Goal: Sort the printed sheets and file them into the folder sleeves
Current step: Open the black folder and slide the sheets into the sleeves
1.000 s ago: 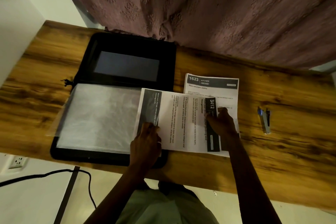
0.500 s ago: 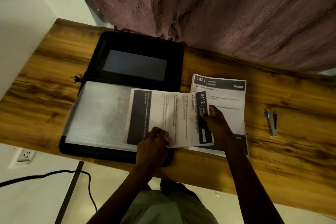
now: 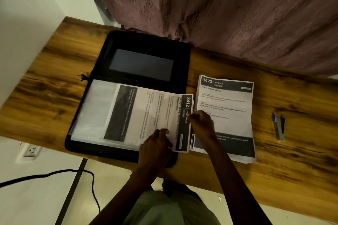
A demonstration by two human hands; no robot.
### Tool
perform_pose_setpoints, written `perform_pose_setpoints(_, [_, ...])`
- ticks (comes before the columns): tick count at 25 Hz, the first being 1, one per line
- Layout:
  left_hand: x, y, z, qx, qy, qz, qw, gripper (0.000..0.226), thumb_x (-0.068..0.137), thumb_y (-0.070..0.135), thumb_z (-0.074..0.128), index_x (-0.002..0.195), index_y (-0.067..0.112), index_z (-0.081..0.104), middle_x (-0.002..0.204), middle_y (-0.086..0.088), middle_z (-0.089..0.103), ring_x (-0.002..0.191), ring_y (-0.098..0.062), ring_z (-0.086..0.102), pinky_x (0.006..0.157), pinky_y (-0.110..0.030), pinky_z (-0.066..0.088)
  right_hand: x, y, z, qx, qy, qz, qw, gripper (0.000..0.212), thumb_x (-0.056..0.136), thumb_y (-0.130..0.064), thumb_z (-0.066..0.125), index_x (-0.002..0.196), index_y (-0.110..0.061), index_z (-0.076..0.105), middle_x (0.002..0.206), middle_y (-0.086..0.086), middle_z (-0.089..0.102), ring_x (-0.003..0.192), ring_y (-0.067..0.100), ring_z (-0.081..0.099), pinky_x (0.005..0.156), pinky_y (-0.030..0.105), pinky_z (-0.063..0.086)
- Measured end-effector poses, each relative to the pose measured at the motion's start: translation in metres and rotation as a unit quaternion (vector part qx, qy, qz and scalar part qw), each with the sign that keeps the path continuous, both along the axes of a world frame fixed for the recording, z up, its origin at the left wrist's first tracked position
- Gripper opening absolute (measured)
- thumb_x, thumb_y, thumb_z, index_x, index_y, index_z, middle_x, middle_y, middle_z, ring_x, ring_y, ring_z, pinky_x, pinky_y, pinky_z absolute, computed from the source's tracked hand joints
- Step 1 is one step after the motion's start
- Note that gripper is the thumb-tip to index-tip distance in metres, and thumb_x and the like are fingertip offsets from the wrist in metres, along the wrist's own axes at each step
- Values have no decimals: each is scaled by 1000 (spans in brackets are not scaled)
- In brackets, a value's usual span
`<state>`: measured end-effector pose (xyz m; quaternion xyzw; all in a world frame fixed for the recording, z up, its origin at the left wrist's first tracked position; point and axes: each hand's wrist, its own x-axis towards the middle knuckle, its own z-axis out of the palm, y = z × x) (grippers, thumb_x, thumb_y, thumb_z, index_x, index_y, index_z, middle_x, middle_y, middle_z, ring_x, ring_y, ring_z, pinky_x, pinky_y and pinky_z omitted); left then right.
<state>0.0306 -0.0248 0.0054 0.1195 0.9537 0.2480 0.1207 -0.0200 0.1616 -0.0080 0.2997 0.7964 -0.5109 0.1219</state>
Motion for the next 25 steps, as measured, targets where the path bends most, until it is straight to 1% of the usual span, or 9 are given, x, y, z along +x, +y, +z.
perform_pose_setpoints(3, [0,-3,2,15,-11,21,1000,32,89,27,71,117,17,60,111,-2,66,101,-21,67,83,-33,57,0,1,-2,9,15,7,1000,2,91,-28,65,92,-26,64,95,-2,71,89,16,70,80,44,60])
perform_pose_setpoints(8, [-3,-6,6,41,17,14,999,21,81,17,75,99,16,64,91,-2,66,76,-19,67,61,-27,56,-12,-34,2,1,27,28,999,5,92,-22,66,95,-20,67,94,-1,72,84,14,71,75,40,61])
perform_pose_setpoints(13, [-3,-10,6,48,37,-1,998,16,81,16,73,94,16,64,90,-2,67,74,-17,66,60,-29,58,-17,-53,4,0,37,57,998,13,93,-19,65,104,-13,67,96,-2,69,82,9,67,65,16,56])
perform_pose_setpoints(16, [-3,-10,6,51,46,0,998,20,81,15,75,96,16,63,94,-2,67,77,-17,67,61,-28,58,-17,-57,0,-6,54,78,995,18,93,-24,65,106,-12,68,99,3,72,84,13,70,75,34,61])
perform_pose_setpoints(18, [-4,-11,6,53,53,0,997,21,80,15,76,97,16,63,94,-2,67,76,-16,67,61,-25,56,-17,-58,1,17,60,106,992,20,94,-25,65,106,-11,70,96,4,73,80,10,69,77,36,61])
perform_pose_setpoints(20, [-4,-12,6,46,67,-8,997,22,81,19,76,98,17,63,93,-2,68,74,-16,67,59,-26,56,-14,-54,5,36,78,108,990,20,94,-25,65,107,-10,69,96,4,73,76,6,68,77,30,60])
perform_pose_setpoints(21, [-4,-13,6,39,76,-12,996,23,81,21,77,99,18,62,93,-1,68,74,-16,68,58,-27,57,-11,-49,8,61,104,102,987,19,94,-21,64,110,-11,68,100,5,73,79,6,68,79,27,60])
perform_pose_setpoints(23, [-5,-14,7,30,100,-6,994,24,81,24,79,98,19,63,93,0,69,75,-15,68,57,-27,58,-2,-38,8,140,168,145,965,34,94,-16,62,127,-13,60,123,7,65,107,13,64,96,28,53])
perform_pose_setpoints(25, [-6,-14,9,34,119,0,992,25,79,25,81,98,19,65,91,0,69,73,-15,67,55,-24,55,8,-32,3,219,211,291,907,58,91,-26,63,145,-20,43,149,7,42,137,24,38,111,34,34])
